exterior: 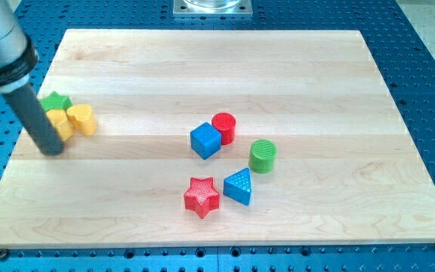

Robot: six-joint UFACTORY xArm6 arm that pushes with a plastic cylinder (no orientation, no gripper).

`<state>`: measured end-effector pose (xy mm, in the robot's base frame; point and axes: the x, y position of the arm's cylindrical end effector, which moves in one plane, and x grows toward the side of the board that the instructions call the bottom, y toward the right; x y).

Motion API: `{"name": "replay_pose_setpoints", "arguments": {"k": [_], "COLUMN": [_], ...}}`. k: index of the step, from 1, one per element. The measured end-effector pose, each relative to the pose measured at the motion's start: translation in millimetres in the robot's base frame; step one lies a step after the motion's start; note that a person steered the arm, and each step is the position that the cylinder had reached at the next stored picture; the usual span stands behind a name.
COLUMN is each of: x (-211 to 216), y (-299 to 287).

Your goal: Move the cube to the left of the red circle

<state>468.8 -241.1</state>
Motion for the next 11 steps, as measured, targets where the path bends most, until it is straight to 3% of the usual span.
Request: {"name": "replay_pose_setpoints", "arguments": {"k": [1,2,4,5,6,7,8,9,11], "x": [31.9,26.2,-72.0,-64.4,-10.9,13.6,19.3,10.3,-8.4], "y": [7.0,68.4,243.9,363.1,357.2,298.9,215.5,186.0,270.9]}}
